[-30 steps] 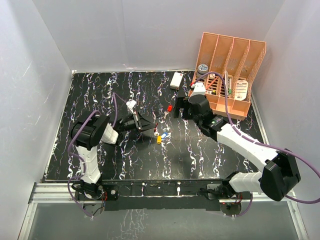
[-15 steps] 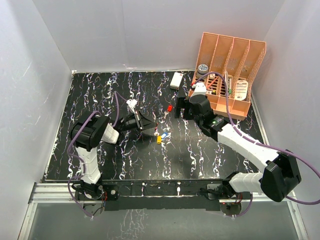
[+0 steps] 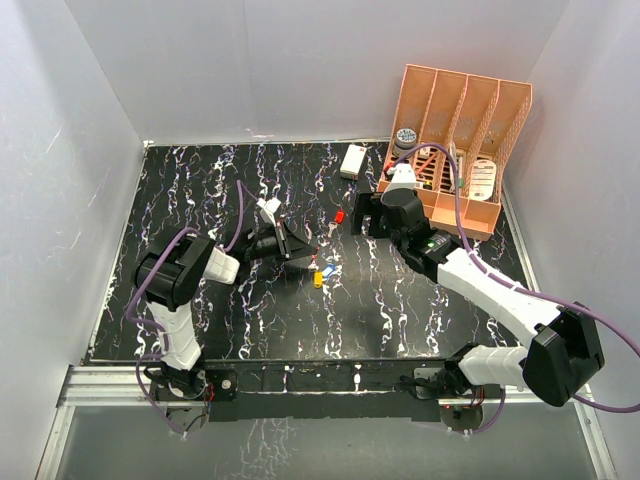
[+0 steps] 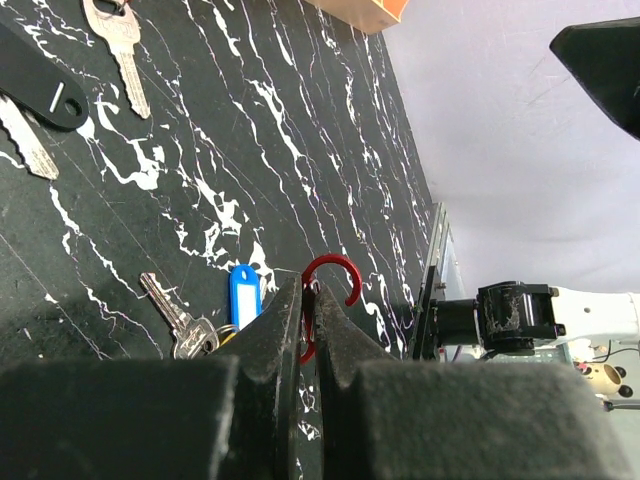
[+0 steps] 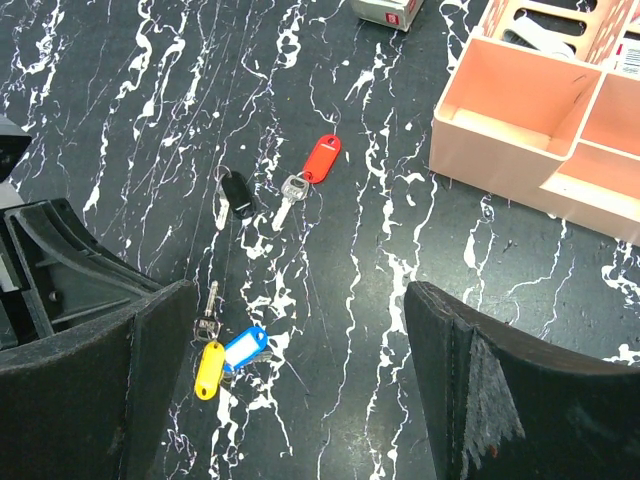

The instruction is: Put the keys on the keyring

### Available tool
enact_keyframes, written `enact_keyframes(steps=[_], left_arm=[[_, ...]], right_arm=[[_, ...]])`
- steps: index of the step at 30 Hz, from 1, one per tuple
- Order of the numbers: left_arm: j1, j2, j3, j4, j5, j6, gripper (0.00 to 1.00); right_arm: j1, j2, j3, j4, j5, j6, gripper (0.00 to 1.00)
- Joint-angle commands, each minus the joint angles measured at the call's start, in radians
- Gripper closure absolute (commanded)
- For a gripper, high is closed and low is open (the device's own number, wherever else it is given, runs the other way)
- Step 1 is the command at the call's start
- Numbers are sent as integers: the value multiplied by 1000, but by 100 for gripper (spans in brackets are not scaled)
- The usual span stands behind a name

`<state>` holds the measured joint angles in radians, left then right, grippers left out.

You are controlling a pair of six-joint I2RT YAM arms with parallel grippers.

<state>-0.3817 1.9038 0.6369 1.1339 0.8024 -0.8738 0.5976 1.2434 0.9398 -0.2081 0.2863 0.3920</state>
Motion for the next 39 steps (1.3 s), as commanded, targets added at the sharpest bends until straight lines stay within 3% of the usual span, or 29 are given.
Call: enact_keyframes(steps=[1, 39], left_arm=[[-8, -9, 25, -9, 9, 16, 100], [-43, 17, 95, -273, 13, 95, 100]], right_arm=[[-8, -33, 19, 38, 16, 1, 16], [-24, -38, 9, 42, 7, 1, 15]])
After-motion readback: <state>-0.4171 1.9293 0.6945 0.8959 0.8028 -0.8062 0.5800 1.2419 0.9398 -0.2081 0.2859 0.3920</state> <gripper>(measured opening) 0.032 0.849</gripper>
